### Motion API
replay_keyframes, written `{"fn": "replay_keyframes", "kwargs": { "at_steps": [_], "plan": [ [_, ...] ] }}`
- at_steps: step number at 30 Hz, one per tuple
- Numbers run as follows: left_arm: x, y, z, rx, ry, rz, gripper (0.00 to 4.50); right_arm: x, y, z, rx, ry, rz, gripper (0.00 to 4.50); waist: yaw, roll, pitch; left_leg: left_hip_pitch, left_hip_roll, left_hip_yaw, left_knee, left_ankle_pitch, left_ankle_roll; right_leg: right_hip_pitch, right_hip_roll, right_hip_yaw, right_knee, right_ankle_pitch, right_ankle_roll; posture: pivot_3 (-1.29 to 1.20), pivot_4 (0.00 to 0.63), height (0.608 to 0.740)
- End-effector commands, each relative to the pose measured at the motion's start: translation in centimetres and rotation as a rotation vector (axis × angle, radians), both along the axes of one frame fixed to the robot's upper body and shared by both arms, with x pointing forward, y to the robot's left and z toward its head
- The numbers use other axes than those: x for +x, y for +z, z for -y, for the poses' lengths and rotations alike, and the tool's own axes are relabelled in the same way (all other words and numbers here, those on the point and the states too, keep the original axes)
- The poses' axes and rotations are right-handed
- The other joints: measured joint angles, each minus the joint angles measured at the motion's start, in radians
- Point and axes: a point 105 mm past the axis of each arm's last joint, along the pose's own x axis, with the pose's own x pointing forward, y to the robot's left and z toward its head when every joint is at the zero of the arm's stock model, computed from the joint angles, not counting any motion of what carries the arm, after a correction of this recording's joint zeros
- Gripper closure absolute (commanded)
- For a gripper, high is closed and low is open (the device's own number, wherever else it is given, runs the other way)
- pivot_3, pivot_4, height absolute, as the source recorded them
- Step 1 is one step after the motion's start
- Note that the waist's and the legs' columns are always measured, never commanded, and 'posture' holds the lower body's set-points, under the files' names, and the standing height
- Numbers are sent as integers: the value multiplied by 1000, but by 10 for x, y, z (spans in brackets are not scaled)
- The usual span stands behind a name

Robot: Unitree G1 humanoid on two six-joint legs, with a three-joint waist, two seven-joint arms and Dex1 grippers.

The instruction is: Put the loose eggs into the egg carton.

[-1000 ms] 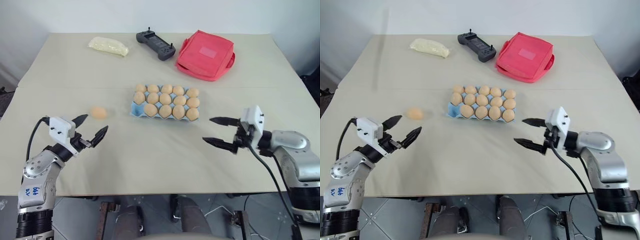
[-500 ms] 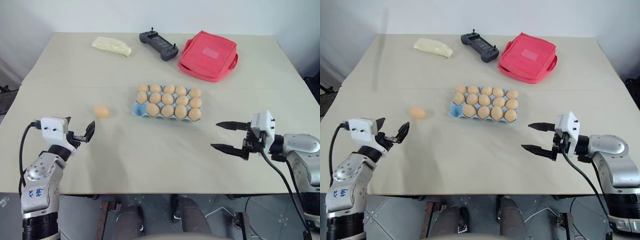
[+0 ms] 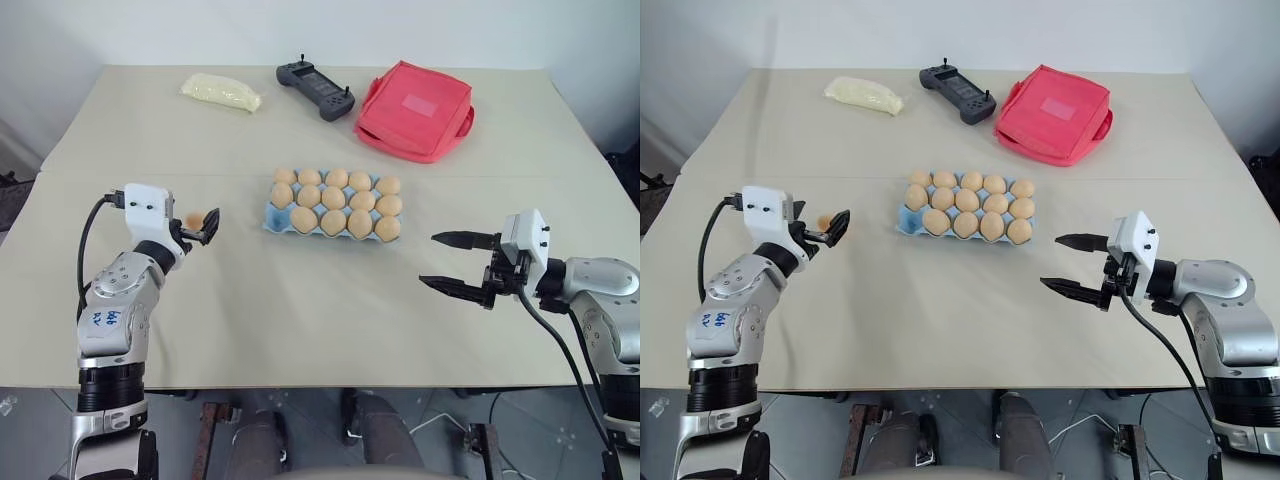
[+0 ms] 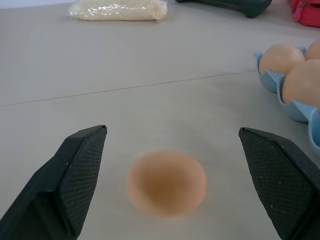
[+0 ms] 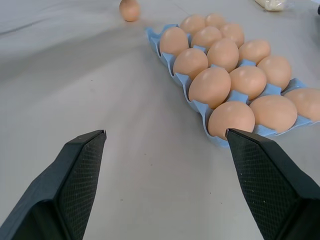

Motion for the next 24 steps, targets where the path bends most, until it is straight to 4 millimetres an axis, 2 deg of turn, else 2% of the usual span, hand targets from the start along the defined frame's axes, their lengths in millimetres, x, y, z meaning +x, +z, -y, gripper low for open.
{"fn": "replay_keyframes", "kwargs": {
  "at_steps": [1,4,8,11,15,18,20,22,24],
  "plan": [
    [11,2,-5,-11,41,12,0,1,13,-8,22,15,53,504,0,0,0,0,0,0,0,0,0,0,0,0,0,0,0,0,150,740],
    [20,-11,-6,-13,50,-55,0,2,14,-9,22,12,58,504,1,0,0,0,0,0,1,0,1,0,0,0,1,0,0,0,150,740],
    [28,-19,-2,-2,28,-92,0,4,13,-11,23,8,59,504,1,0,0,0,0,0,1,0,1,0,0,0,1,0,0,0,150,740],
    [33,-21,-2,16,38,-104,644,4,13,-12,26,2,59,466,2,0,0,-1,0,0,1,2,-2,0,0,0,1,0,0,0,150,740],
    [36,-18,-2,23,34,-105,1900,6,14,-11,29,-10,67,466,0,0,0,-1,0,0,1,2,-2,0,-1,0,1,0,0,0,150,740],
    [38,-8,-1,35,13,-70,2047,6,14,-9,31,-21,72,466,0,0,0,0,0,0,1,2,-2,0,0,0,1,0,0,0,150,740],
    [40,8,8,42,-40,-19,2052,6,15,-8,33,-25,73,466,1,0,0,-1,0,0,1,2,-2,0,0,0,1,0,0,0,150,740],
    [42,24,19,48,-101,31,2052,6,15,-8,34,-28,73,466,2,0,0,-1,0,0,1,2,-2,0,0,0,1,0,0,0,150,740],
    [43,37,40,36,-220,77,2052,6,15,-8,35,-30,76,466,3,0,0,-1,-1,0,2,2,-2,0,-1,0,1,0,0,0,150,740]
  ]
}}
